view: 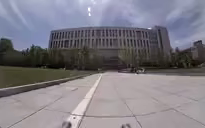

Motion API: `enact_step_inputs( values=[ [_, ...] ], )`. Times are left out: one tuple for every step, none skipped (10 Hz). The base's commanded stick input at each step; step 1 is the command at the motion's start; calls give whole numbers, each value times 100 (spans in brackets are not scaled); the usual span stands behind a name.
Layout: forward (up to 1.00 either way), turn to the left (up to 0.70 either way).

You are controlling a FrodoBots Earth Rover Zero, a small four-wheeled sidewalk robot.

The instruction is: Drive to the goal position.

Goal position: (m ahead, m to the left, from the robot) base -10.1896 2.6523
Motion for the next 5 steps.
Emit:
enact_step_inputs(
  values=[
    [70, 0],
    [70, 0],
    [70, 0],
    [70, 0],
    [70, 0]
  ],
)
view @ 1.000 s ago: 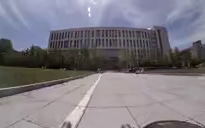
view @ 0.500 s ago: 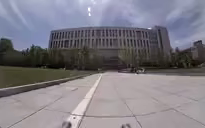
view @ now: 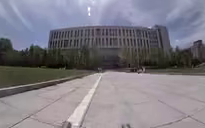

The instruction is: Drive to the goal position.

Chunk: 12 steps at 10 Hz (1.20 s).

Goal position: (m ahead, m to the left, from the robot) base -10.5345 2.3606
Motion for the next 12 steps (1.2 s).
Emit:
enact_step_inputs(
  values=[
    [70, 0],
    [70, -1],
    [70, -2],
    [70, -2],
    [70, -2],
    [70, -24],
    [70, -33],
    [70, -20],
    [70, -1],
    [70, 0],
    [70, 0],
    [70, 0]
  ],
)
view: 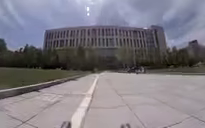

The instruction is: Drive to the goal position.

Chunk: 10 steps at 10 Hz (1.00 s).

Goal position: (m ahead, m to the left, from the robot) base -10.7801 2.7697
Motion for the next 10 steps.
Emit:
enact_step_inputs(
  values=[
    [70, 0],
    [70, 0],
    [70, 0],
    [70, 0],
    [70, 0],
    [70, 0],
    [70, 0],
    [70, 0],
    [70, 0],
    [70, -3]
  ],
)
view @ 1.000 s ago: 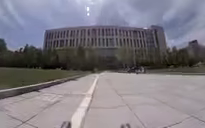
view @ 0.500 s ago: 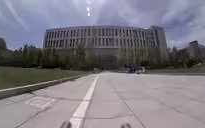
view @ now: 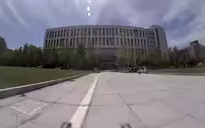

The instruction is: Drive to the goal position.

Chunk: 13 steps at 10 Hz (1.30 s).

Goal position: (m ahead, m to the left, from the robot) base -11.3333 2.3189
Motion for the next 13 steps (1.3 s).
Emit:
enact_step_inputs(
  values=[
    [70, -18],
    [70, -26],
    [70, -27],
    [70, -27],
    [70, -32],
    [70, -32],
    [70, -17],
    [70, 0],
    [70, 0],
    [70, 0],
    [70, 0],
    [70, 0],
    [70, 0]
  ],
)
